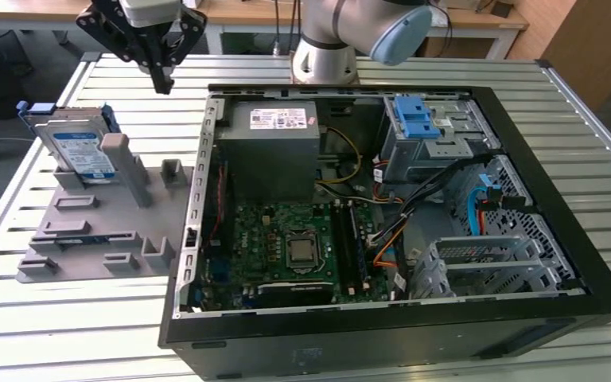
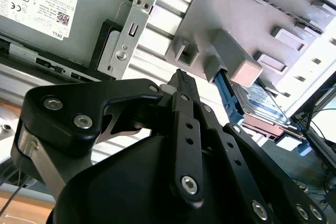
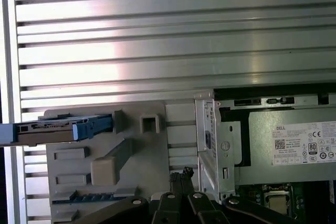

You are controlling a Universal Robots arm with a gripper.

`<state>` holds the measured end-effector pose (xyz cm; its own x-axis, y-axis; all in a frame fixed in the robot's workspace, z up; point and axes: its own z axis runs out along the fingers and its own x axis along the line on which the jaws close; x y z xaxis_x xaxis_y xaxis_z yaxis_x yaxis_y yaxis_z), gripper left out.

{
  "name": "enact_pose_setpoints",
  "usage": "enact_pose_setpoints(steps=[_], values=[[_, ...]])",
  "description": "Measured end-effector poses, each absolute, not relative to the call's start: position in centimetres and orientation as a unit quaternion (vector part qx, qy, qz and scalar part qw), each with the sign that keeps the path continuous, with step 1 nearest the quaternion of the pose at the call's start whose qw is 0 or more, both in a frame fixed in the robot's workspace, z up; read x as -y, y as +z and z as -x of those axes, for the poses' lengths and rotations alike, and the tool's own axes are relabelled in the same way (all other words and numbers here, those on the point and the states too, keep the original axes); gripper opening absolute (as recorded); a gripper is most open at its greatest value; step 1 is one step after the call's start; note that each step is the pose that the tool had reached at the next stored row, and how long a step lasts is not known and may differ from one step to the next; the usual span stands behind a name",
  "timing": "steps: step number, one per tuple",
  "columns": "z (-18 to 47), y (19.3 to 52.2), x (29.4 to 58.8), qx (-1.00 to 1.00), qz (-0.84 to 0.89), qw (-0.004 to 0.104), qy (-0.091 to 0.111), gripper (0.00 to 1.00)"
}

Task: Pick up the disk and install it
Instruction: 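Reach for the disk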

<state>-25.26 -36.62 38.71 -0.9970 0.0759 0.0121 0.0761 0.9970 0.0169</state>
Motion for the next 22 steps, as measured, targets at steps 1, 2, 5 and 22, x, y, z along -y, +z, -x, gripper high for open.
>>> enact_pose_setpoints(steps=[1,2,5,22], values=[[25.3,38.7,36.6,0.999,0.038,0.006,-0.009,0.11],[25.4,38.7,36.5,0.999,0.038,0.006,-0.009,0.11],[25.6,38.7,36.4,0.999,0.038,0.006,-0.009,0.11],[27.4,38.7,35.7,0.999,0.038,0.005,-0.009,0.11]])
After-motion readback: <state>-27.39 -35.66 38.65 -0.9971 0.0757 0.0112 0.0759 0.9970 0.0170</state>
